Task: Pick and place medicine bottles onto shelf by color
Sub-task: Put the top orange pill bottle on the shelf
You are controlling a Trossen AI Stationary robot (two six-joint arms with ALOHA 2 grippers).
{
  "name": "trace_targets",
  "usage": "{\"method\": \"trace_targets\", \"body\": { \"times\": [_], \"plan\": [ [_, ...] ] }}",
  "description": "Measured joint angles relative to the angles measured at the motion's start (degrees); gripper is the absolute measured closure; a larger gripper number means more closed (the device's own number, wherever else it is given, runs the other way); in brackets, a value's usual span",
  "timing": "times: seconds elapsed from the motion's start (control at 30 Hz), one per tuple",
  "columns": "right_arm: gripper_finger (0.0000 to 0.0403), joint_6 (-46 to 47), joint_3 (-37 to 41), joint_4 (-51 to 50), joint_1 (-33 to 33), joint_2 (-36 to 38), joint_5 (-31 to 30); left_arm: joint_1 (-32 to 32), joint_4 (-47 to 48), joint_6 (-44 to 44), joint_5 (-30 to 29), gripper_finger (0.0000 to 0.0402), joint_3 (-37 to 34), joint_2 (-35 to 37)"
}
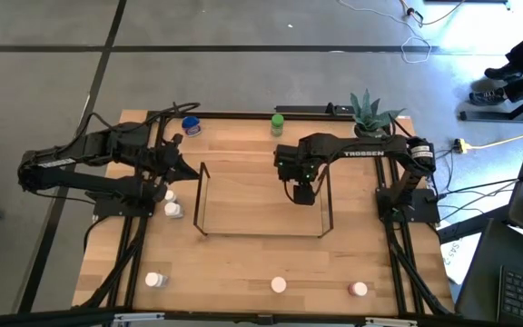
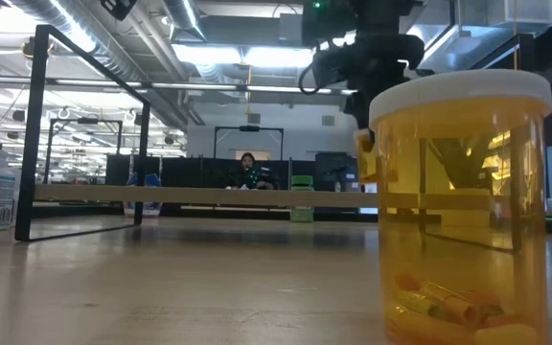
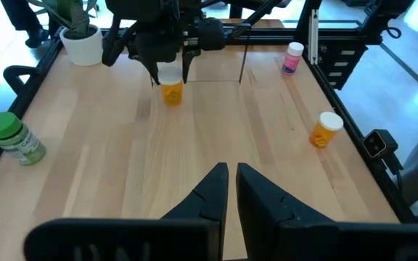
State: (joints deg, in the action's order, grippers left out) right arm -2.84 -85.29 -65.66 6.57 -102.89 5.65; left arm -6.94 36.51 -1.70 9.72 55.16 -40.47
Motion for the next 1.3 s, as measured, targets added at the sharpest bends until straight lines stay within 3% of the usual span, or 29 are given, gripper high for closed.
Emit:
{"method": "trace_targets", "body": {
  "times": [0.33, 1.3],
  "plan": [
    [0.0187, 2.58, 5.98, 5.53, -1.19, 3.66, -0.07, 0.02, -0.06, -0.02, -0.04, 0.0376, 0.0, -0.02],
    [0.0185, 2.61, 9.55, 8.32, -1.07, 3.8, 0.03, 0.0, -0.04, -0.04, -0.02, 0.0376, 0.0, -0.02]
  ]
}}
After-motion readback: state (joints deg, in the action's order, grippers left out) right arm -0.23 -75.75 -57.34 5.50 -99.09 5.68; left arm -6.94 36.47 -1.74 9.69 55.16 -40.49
